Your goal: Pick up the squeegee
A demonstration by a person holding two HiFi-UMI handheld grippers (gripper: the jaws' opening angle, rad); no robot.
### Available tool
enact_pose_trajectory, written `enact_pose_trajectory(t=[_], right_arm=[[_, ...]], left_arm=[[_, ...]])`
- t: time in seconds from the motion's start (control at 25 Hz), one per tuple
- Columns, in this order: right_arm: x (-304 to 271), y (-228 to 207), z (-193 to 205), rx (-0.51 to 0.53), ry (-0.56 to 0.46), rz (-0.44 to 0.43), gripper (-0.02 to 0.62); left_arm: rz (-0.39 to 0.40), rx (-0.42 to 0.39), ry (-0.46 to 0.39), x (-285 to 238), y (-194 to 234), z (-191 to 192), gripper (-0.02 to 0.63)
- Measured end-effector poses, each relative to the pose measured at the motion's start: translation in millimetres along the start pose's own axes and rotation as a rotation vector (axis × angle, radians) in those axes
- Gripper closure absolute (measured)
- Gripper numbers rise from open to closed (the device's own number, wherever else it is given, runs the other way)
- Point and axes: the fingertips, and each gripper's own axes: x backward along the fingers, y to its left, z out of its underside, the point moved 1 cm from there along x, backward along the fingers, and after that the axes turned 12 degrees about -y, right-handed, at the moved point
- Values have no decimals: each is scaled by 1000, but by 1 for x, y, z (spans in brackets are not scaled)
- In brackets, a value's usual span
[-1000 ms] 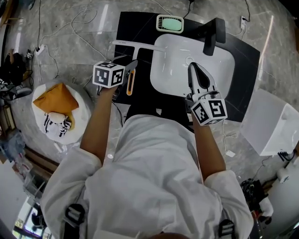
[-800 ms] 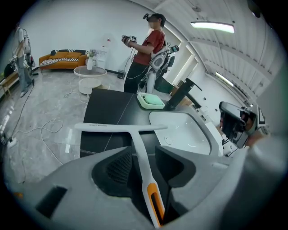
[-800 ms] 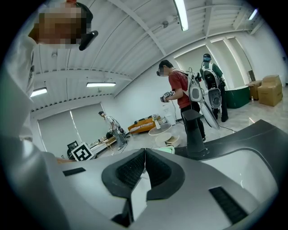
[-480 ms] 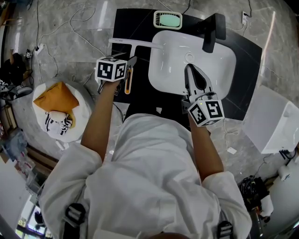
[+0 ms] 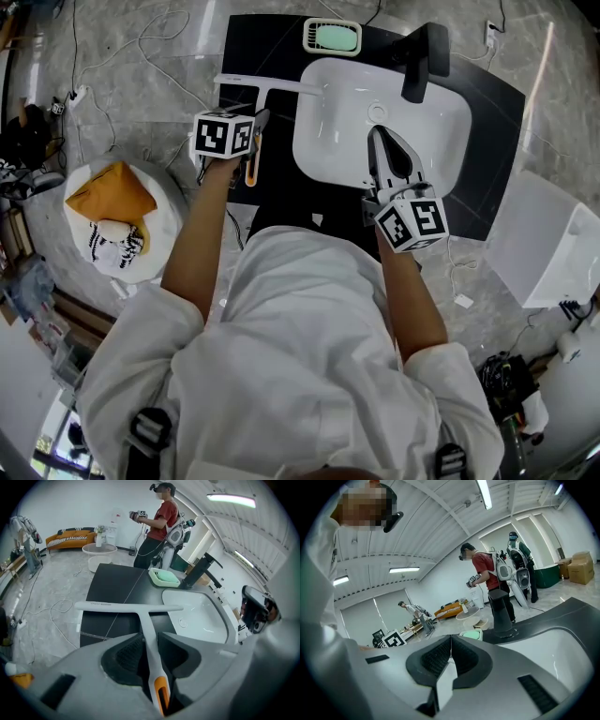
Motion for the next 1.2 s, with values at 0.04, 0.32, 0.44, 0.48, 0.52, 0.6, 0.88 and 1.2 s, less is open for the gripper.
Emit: enact_pose_trajectory(t=[0.04,0.32,0.44,0.48,0.52,0.6,0.88,1.2], right_arm=[[1,-1,0,-1,-1,2,580],[9,-3,-4,0,-13,3,581],[12,-4,-5,-2,-18,4,581],[13,-4,-6,-1,-21,4,580],[14,-4,-7,1,-24,4,581],[16,-2,-10,7,-32,-1,581],[16,10,-22,20,-59,-32,581],[20,22,-60,87,-118,-78,581]], left_arm=[[-2,0,1,0,0,0,489],[-32,-3,1,1,2,0,506],[-34,6,-7,1,1,-3,513],[-37,8,-9,2,1,-3,517],[-40,7,-10,3,2,-4,518],[-45,-1,-11,6,2,-5,522],[-23,-2,-76,28,-10,-17,526],[15,-7,-291,91,-36,-78,526]])
